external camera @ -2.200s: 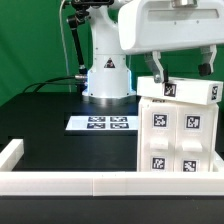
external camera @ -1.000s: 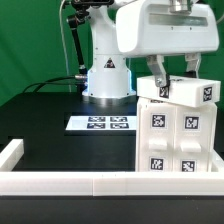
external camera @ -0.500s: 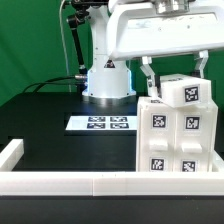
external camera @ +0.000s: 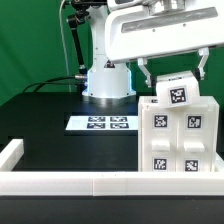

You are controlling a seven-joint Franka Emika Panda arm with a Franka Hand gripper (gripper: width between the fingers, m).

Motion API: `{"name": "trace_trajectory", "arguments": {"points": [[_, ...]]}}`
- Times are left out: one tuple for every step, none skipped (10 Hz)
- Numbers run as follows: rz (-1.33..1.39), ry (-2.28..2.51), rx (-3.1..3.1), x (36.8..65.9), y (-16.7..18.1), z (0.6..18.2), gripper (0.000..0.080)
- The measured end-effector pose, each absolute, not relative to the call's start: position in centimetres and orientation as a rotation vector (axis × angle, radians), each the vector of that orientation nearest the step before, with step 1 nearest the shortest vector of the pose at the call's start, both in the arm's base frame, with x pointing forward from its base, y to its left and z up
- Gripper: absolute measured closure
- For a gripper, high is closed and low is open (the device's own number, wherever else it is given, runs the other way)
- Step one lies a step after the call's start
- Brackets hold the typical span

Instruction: Assemble cabinet

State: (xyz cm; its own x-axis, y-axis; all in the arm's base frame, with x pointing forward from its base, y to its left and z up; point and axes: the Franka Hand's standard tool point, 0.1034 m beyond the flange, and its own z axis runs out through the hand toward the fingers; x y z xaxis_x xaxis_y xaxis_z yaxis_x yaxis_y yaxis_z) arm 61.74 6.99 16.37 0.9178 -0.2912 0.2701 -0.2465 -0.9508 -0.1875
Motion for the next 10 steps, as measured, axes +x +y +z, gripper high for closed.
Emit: {"name": "trace_trajectory", "arguments": {"points": [[-0.447, 0.413, -2.929, 61.8, 7.1, 16.4, 0.0242], [-0.44, 0.501, -2.907, 61.8, 6.9, 16.4, 0.0242], [-0.435, 0.56, -2.89, 61.8, 6.8, 16.4, 0.0242], [-0.426, 0.637, -2.868, 61.8, 6.7, 16.4, 0.0242], [-0.417, 0.708, -2.843, 61.7, 6.7, 16.3, 0.0242], [-0.399, 0.845, -2.79, 61.5, 6.7, 16.3, 0.0242], [-0.386, 0.954, -2.744, 61.0, 7.0, 16.1, 0.0242], [-0.355, 1.133, -2.658, 60.6, 7.5, 16.1, 0.0242], [-0.333, 1.246, -2.6, 60.3, 7.7, 16.0, 0.0242], [-0.317, 1.328, -2.547, 60.3, 7.8, 16.0, 0.0242]]}}
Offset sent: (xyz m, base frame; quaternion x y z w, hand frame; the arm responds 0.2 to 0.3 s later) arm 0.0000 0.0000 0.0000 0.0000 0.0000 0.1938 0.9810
